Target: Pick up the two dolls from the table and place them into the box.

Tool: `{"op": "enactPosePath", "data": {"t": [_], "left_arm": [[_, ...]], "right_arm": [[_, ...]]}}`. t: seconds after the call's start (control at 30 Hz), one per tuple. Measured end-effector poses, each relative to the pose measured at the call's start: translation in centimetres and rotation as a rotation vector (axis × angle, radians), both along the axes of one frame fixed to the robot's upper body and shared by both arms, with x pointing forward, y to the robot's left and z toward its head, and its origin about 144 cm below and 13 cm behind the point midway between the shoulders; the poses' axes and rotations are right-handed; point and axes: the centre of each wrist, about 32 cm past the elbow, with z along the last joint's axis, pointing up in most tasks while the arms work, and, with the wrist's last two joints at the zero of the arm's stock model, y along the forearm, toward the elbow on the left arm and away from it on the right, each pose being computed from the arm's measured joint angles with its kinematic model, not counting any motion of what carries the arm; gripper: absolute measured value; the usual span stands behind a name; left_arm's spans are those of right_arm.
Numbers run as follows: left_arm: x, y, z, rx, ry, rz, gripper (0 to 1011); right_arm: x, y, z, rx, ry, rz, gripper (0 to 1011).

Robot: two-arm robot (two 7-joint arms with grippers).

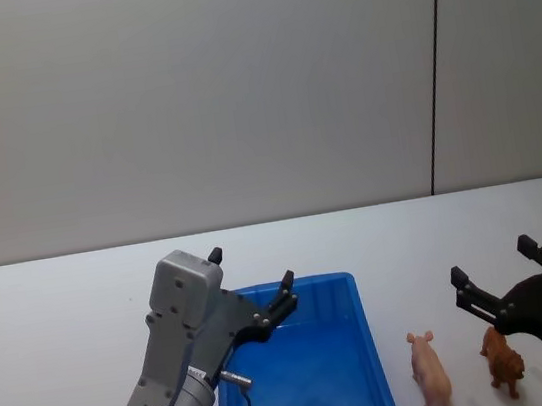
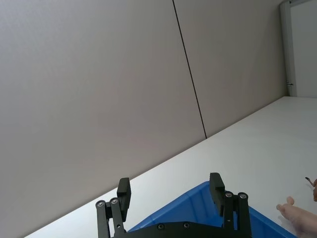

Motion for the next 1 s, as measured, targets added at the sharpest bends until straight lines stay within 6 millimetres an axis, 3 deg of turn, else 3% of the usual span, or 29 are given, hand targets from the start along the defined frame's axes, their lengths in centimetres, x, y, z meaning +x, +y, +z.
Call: {"op": "enactPosePath", "data": {"t": [1.0], "left_arm": [[0.00,0.00,0.00,0.000,0.000,0.000,1001]], "right_arm": [[-0.13,-0.47,-0.16,-0.009,0.020,0.001,1001]]}}
